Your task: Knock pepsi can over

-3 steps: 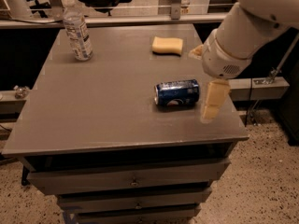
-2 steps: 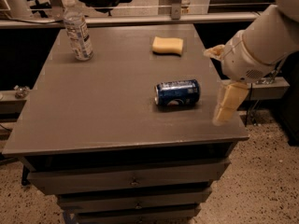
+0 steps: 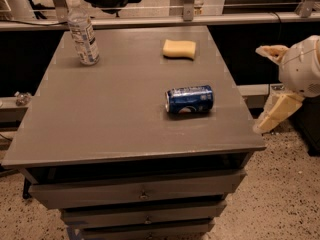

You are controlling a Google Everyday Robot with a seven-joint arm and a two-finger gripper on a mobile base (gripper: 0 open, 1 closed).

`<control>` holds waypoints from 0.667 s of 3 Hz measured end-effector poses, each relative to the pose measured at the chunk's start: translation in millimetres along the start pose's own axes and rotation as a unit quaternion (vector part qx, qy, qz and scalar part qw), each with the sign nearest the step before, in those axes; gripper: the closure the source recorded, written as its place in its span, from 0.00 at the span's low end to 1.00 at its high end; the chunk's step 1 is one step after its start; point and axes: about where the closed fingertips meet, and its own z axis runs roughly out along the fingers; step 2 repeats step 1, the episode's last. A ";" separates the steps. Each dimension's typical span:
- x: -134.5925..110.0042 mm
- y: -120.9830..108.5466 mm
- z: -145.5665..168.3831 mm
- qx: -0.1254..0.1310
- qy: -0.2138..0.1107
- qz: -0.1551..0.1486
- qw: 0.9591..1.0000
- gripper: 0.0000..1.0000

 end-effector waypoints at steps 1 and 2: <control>0.0 0.0 0.0 0.000 0.000 0.000 1.000 0.00; 0.0 0.0 0.0 0.000 0.000 0.000 1.000 0.00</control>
Offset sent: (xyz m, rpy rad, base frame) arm 0.0000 0.0000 0.0000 0.0000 0.0000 0.0000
